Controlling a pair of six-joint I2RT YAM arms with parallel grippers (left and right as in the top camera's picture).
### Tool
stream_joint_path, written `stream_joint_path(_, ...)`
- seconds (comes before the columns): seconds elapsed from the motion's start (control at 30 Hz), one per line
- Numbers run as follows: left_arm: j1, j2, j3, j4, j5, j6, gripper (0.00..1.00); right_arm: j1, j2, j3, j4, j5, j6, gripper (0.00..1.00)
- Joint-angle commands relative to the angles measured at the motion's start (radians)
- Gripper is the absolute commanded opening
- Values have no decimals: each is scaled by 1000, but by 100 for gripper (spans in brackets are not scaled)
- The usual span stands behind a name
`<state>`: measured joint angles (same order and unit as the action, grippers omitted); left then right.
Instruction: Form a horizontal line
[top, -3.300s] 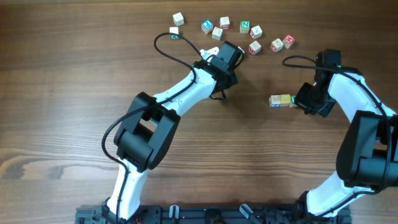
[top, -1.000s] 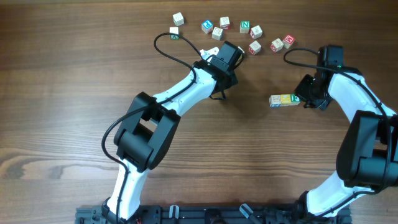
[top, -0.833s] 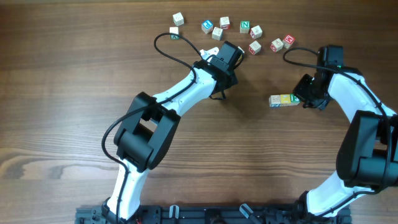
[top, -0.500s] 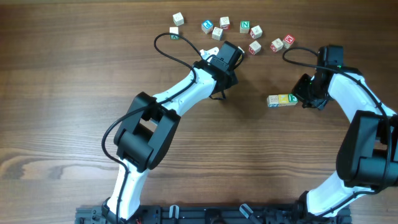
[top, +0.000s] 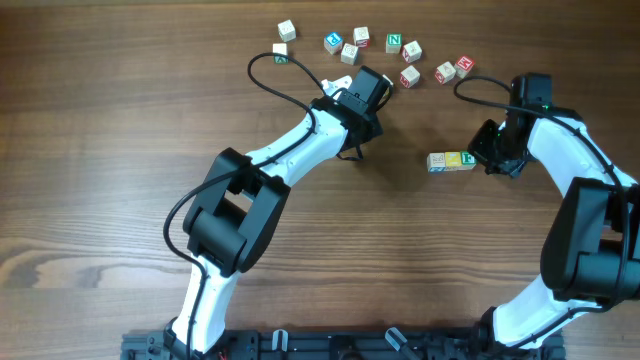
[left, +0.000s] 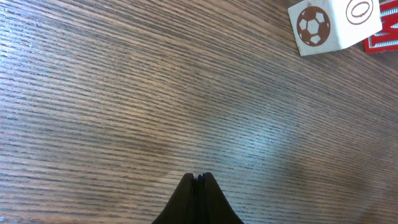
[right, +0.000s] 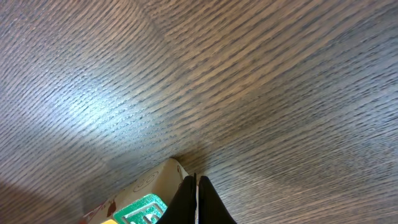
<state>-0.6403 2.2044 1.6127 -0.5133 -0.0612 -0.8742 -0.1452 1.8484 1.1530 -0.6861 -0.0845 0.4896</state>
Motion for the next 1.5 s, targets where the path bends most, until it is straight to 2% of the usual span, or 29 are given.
stream_joint_path(0.0, -1, -39, -10, 0, 4, -1, 4, 0, 20, 14, 4, -22, -1, 4)
stream_joint_path(0.33, -1, -39, -10, 0, 5, -1, 4, 0, 20, 14, 65, 36, -15, 5)
stream_joint_path(0.5, -1, -50, -10, 0, 69, 17, 4, -3, 20, 17, 95, 42, 13, 4)
stream_joint_path(0.57, -2, -50, -10, 16, 187, 91, 4, -24, 20, 22, 91, 38, 61, 4)
stream_joint_path(0.67, -5, -50, -10, 30, 321, 135, 4, -68, 20, 21, 82, 21, 90, 4)
stream_joint_path(0.73, -10, -50, -10, 38, 359, 134, 4, -103, 20, 21, 80, 7, 85, 4)
stream_joint_path(1.0, -87, -50, -10, 42, 365, 134, 4, -144, 20, 21, 68, 8, 85, 5)
stream_joint_path(1.07, -93, -50, -10, 50, 330, 134, 4, -145, 20, 21, 71, 8, 85, 5)
stream_joint_path(1.47, -98, -12, -10, 94, 341, 107, 4, -144, 20, 21, 72, 8, 85, 5)
